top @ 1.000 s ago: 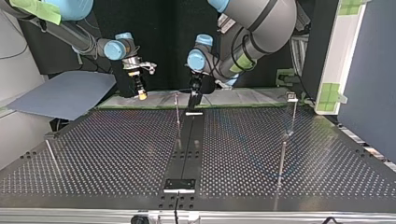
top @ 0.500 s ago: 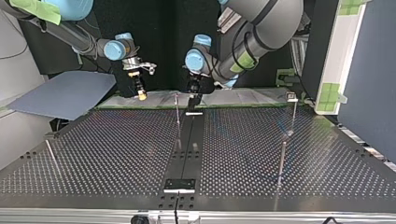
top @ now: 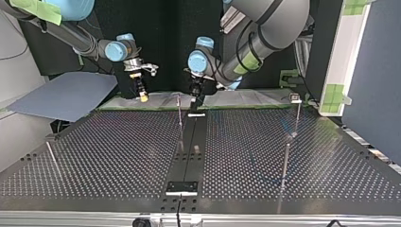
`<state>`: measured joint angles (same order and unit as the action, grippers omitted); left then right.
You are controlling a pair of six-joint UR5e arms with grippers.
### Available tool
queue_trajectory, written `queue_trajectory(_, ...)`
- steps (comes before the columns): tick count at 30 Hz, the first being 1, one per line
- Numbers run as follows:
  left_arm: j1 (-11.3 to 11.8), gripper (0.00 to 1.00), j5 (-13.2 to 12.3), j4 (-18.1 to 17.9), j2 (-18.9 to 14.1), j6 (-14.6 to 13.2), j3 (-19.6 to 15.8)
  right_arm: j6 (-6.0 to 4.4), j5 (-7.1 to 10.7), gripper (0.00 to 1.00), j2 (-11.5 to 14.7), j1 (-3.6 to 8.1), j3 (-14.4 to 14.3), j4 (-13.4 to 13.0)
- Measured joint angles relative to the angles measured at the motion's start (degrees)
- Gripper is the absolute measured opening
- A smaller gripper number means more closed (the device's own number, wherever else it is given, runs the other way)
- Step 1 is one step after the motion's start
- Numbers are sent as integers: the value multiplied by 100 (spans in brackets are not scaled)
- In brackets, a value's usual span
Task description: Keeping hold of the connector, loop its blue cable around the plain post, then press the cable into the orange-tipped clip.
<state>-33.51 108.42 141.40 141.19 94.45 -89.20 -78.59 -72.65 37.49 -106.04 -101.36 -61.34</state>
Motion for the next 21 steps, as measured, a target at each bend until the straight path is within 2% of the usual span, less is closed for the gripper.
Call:
queue_trajectory(5, 70, 4, -118, -151, 10, 128, 41, -29, 23, 0, 0, 5, 54, 23)
queue_trajectory(21, 186, 4, -210, -130, 251, 293, 161, -46, 31, 0, 1, 16, 87, 11)
